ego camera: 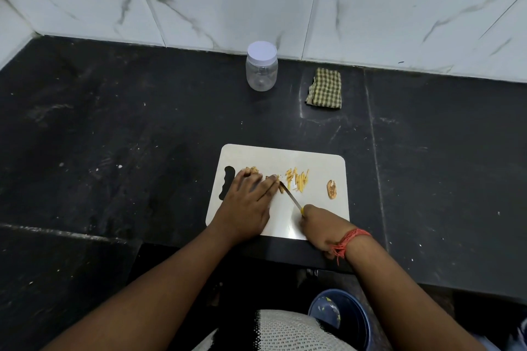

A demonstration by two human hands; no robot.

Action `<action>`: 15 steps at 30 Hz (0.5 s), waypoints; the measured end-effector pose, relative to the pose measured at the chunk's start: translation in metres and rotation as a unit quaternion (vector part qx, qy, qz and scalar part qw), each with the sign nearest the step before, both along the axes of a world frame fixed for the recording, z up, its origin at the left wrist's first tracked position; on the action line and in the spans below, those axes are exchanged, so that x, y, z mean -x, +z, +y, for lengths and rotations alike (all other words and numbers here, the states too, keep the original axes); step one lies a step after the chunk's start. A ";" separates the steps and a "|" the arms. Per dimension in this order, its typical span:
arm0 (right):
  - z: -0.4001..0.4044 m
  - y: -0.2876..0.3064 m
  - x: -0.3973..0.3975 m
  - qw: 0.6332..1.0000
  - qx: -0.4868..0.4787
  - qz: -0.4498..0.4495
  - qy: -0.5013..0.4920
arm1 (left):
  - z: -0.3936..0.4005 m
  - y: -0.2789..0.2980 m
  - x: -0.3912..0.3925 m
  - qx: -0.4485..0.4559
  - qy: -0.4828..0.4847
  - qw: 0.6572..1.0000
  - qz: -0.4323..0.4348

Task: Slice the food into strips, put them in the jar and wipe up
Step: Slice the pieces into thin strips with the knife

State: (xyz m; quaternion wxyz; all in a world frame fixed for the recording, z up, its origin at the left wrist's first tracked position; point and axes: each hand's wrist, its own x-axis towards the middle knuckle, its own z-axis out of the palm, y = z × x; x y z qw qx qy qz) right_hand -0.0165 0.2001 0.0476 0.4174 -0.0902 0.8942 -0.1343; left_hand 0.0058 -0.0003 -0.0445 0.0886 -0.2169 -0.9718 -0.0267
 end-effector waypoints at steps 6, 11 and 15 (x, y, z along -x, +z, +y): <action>0.000 -0.002 -0.006 1.000 0.009 0.016 0.002 | 0.001 0.003 0.004 0.007 0.027 0.999 -0.041; 0.002 -0.009 -0.010 1.000 0.010 0.027 -0.003 | 0.003 0.005 0.006 0.027 0.035 0.998 -0.044; -0.001 -0.015 -0.014 0.999 0.011 0.022 -0.026 | 0.006 0.007 0.007 0.053 0.032 0.997 -0.037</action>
